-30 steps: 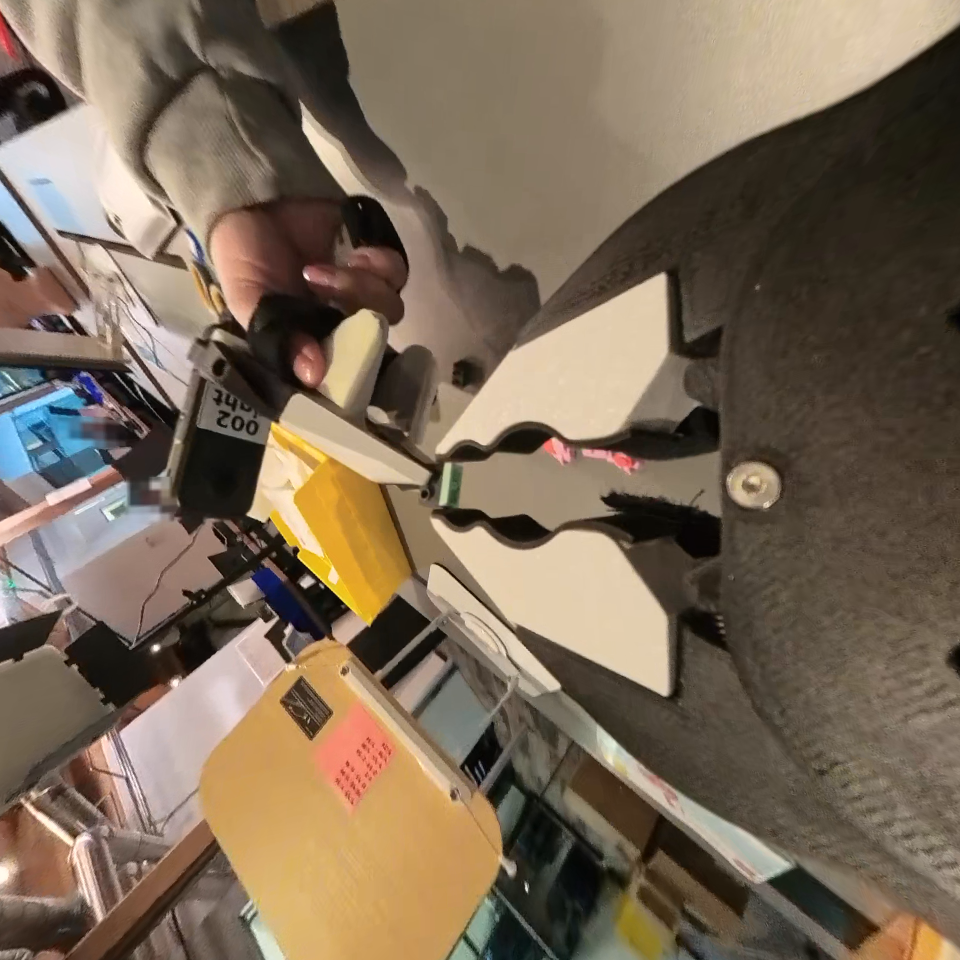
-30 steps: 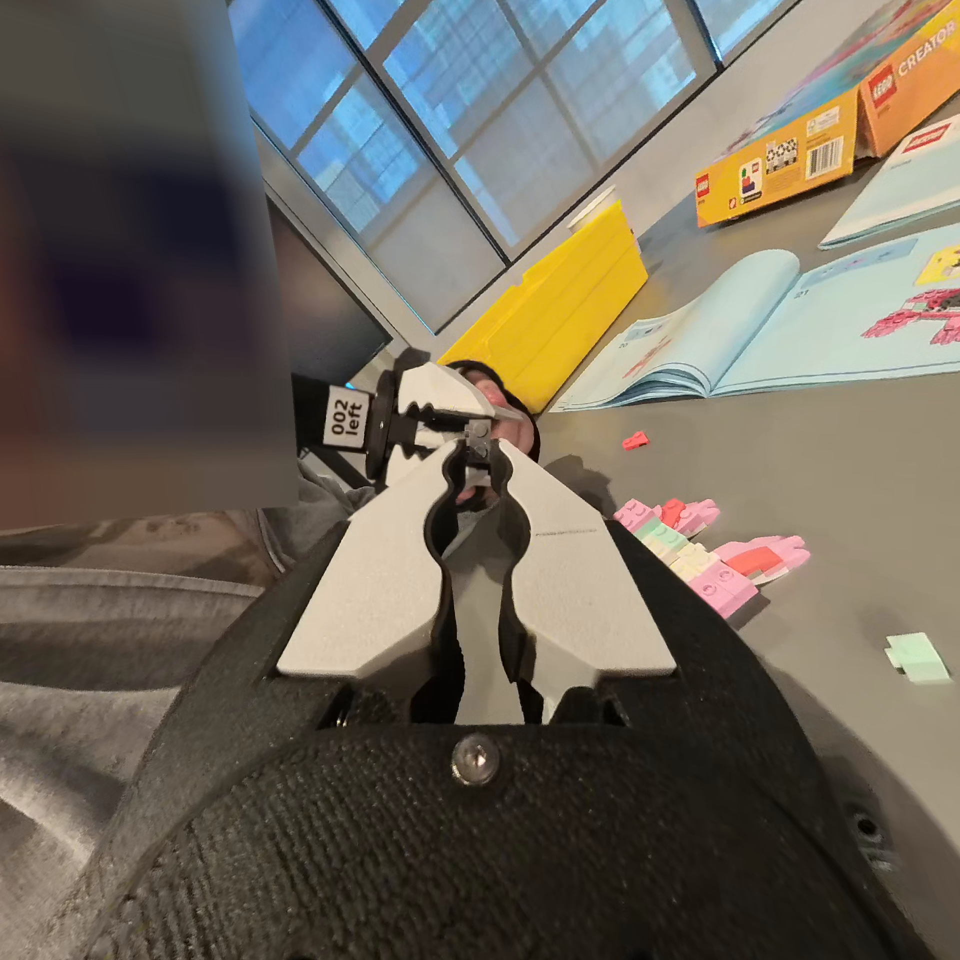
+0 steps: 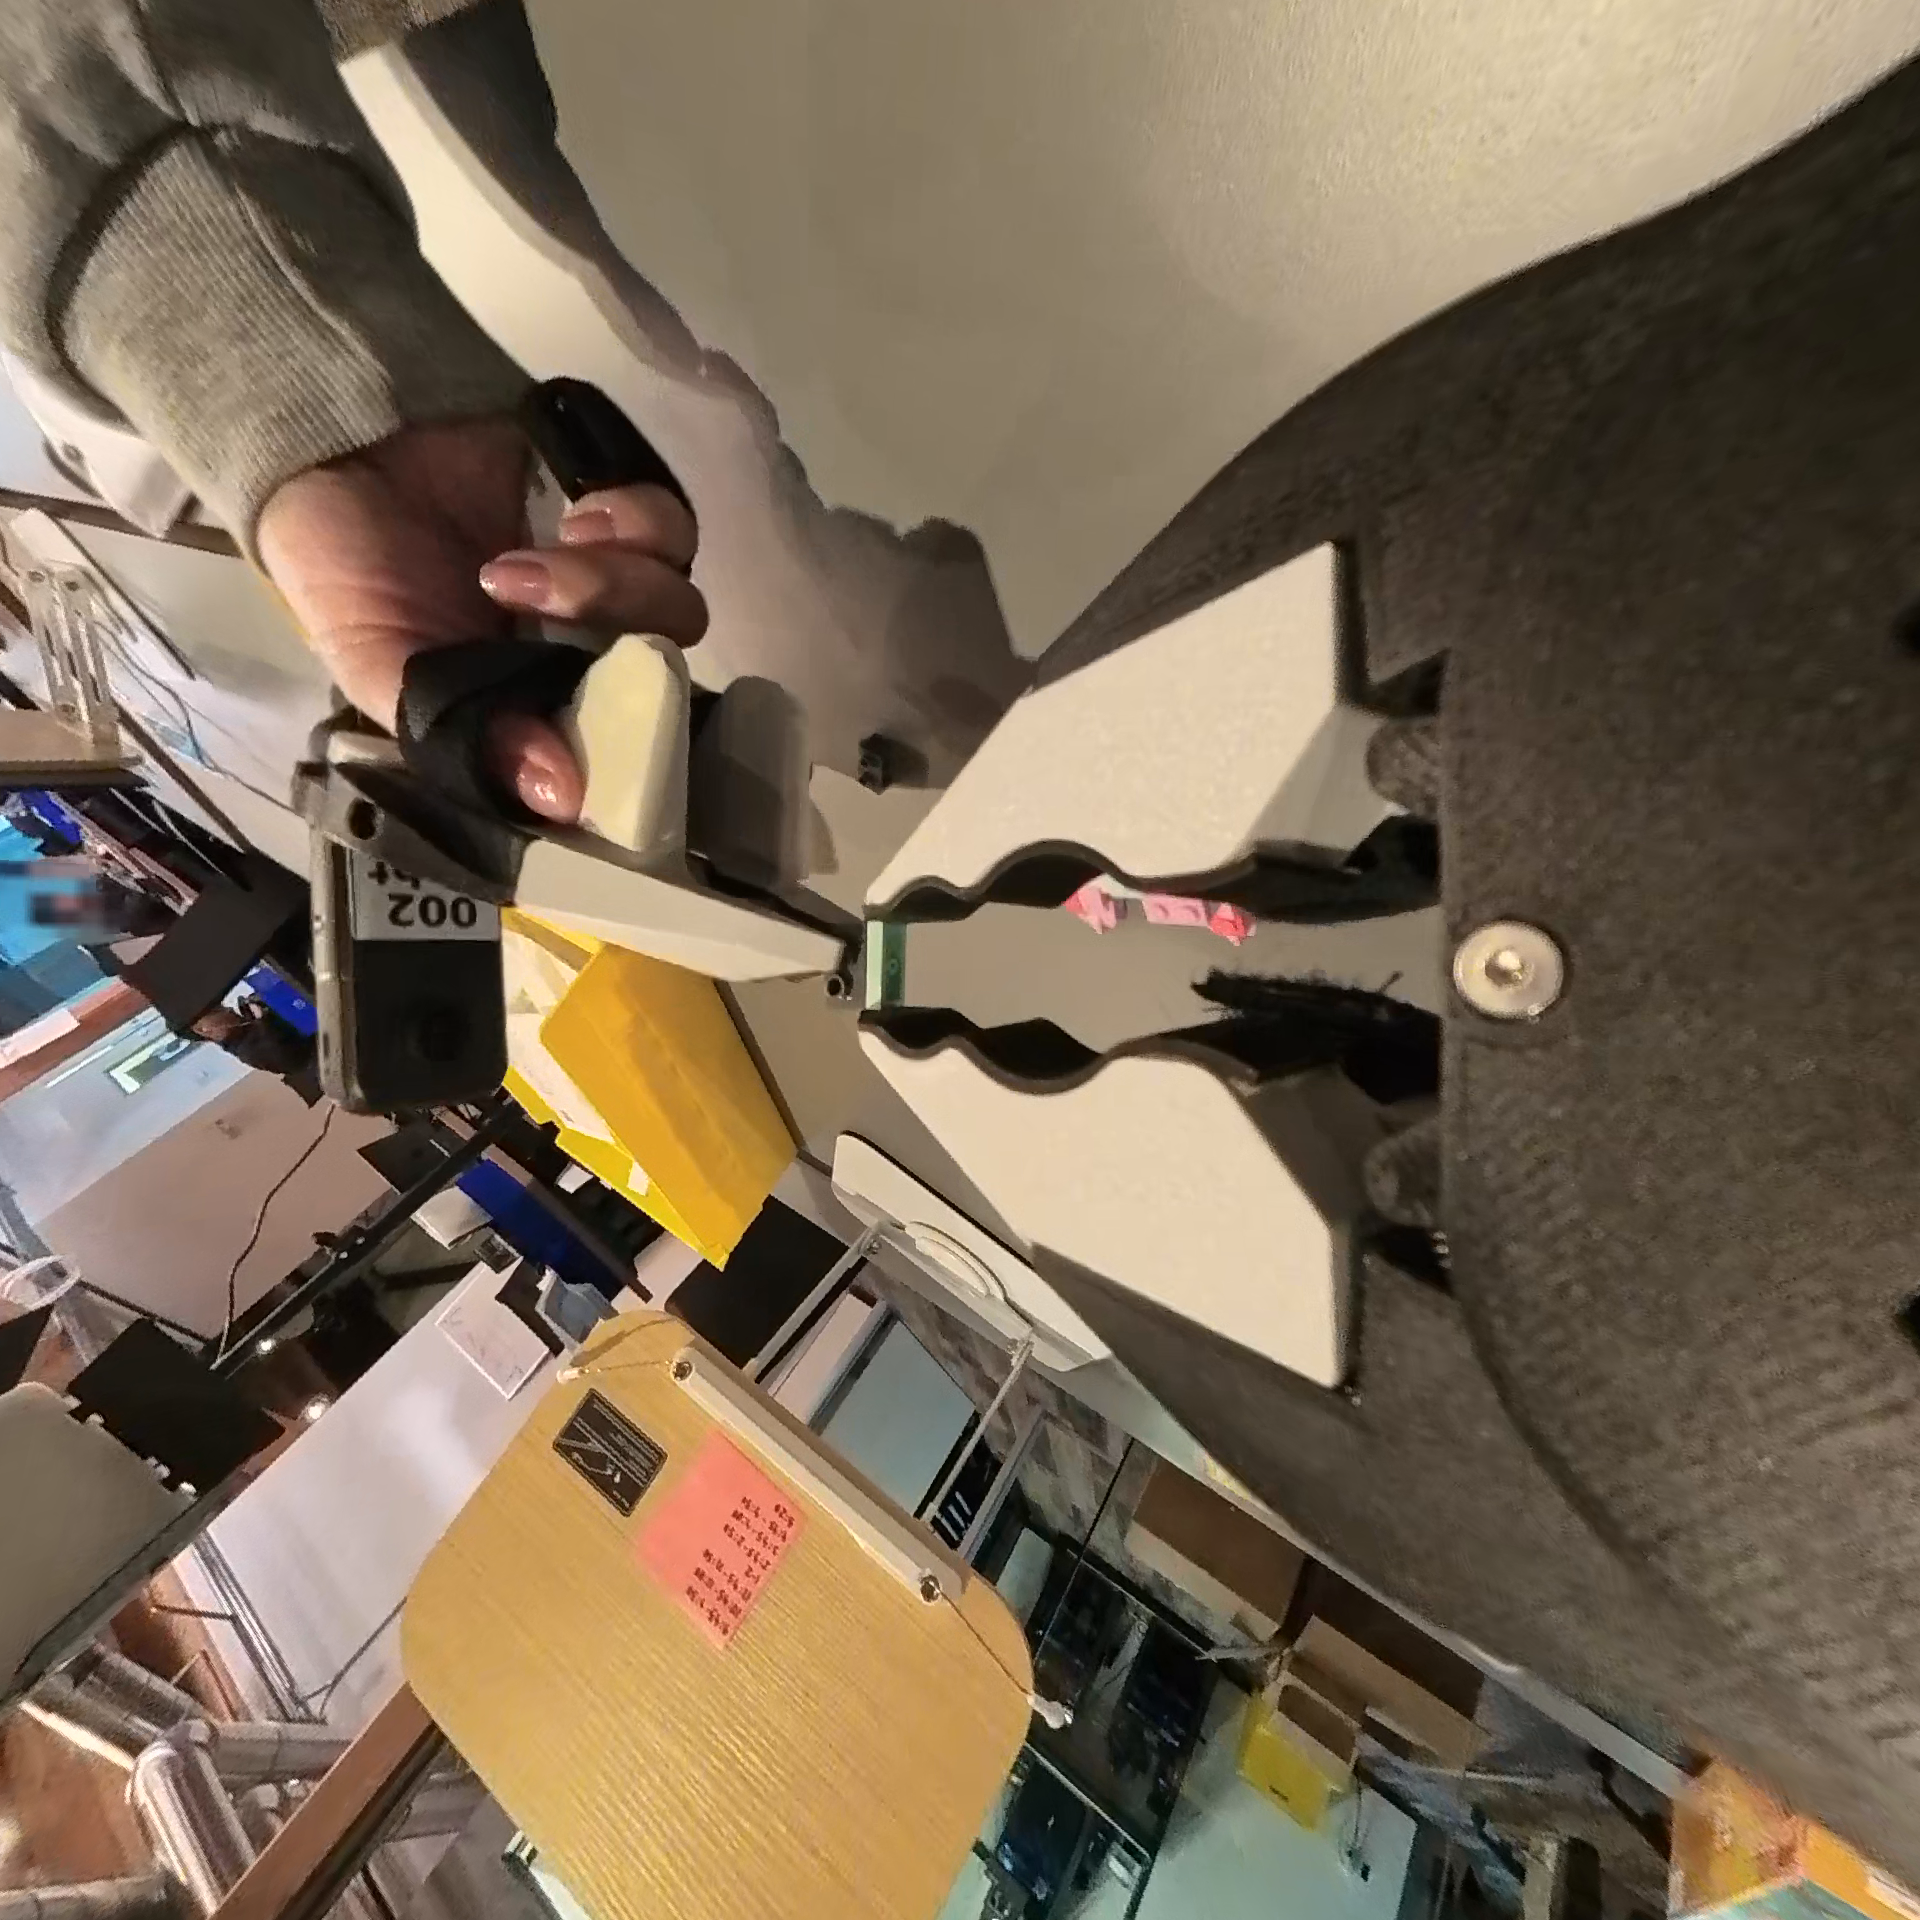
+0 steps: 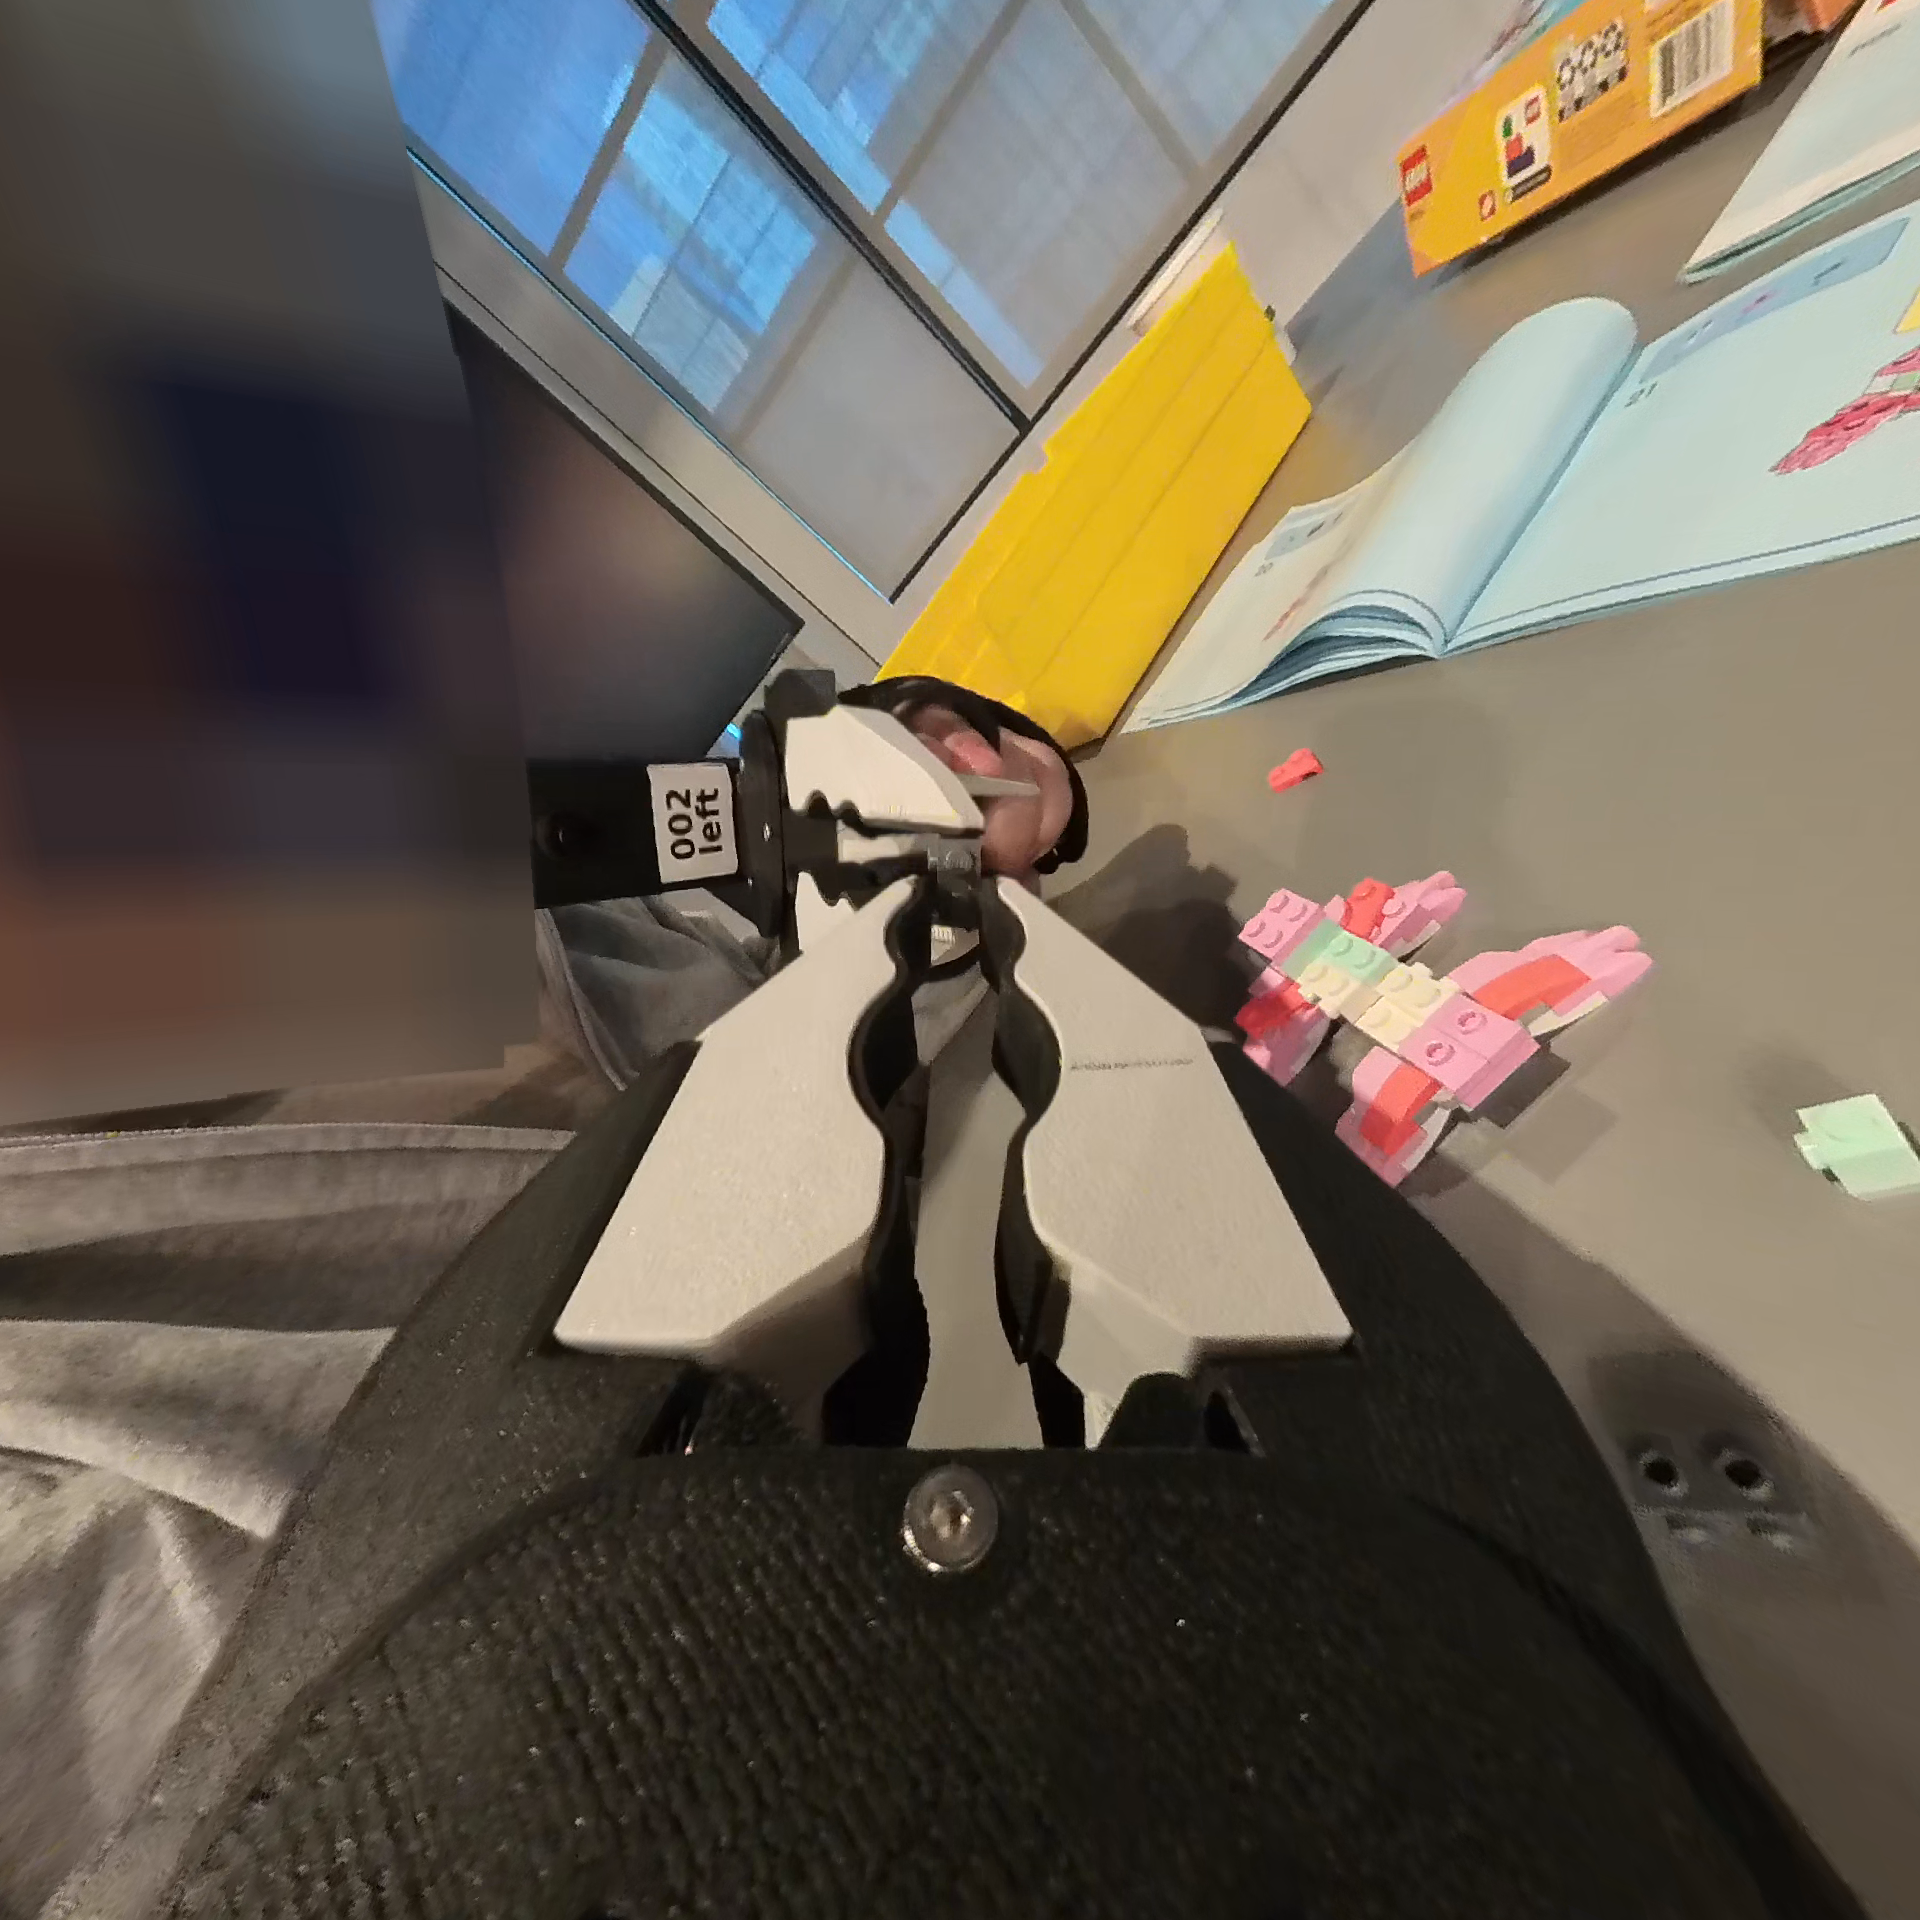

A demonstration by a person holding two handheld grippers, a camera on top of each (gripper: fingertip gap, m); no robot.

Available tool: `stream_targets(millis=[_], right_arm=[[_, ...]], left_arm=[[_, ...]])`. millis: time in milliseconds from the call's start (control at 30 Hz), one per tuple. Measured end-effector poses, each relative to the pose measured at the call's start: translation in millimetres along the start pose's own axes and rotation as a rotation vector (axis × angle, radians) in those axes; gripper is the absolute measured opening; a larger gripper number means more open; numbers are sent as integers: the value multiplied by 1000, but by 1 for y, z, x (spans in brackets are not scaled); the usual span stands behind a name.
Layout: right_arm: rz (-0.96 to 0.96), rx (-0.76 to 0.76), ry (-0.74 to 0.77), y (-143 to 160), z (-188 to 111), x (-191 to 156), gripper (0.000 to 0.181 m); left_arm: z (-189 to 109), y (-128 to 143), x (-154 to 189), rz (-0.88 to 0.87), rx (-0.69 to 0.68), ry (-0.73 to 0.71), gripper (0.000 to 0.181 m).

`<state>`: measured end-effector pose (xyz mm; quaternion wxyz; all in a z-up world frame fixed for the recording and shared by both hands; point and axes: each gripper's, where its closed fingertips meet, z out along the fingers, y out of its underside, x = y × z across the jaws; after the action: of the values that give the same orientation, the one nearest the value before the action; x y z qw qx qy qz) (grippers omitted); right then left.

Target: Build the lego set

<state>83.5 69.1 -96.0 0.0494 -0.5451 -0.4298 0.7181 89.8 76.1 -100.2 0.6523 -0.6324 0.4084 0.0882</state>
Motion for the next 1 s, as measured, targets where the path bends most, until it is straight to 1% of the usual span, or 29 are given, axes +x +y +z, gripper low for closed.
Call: stream_targets(millis=[133, 233, 333, 500, 733, 933, 967, 1000], right_arm=[[35, -26, -38, 3, -1, -6, 7], [78, -53, -86, 8, -2, -9, 7], [135, -94, -155, 18, -5, -13, 7], [206, -134, -264, 32, -7, -23, 7], [105, -175, -148, 37, -11, -14, 7], [128, -220, -185, 47, -17, -15, 7], [131, -201, -187, 42, -23, -14, 7], [141, -139, -171, 30, -37, -9, 7]], left_arm=[[-2, -6, 3, -14, 35, 27, 16], [-4, -8, 8, -31, 56, 73, 16], [-6, -12, 18, -70, 98, 162, 15], [-13, -22, 32, -205, 180, 332, 15], [-8, -13, 37, -144, 121, 313, 16], [-8, -14, 49, -155, 124, 384, 15], [-12, -12, 47, -161, 121, 390, 15], [-18, -5, 35, -192, 116, 353, 15]])
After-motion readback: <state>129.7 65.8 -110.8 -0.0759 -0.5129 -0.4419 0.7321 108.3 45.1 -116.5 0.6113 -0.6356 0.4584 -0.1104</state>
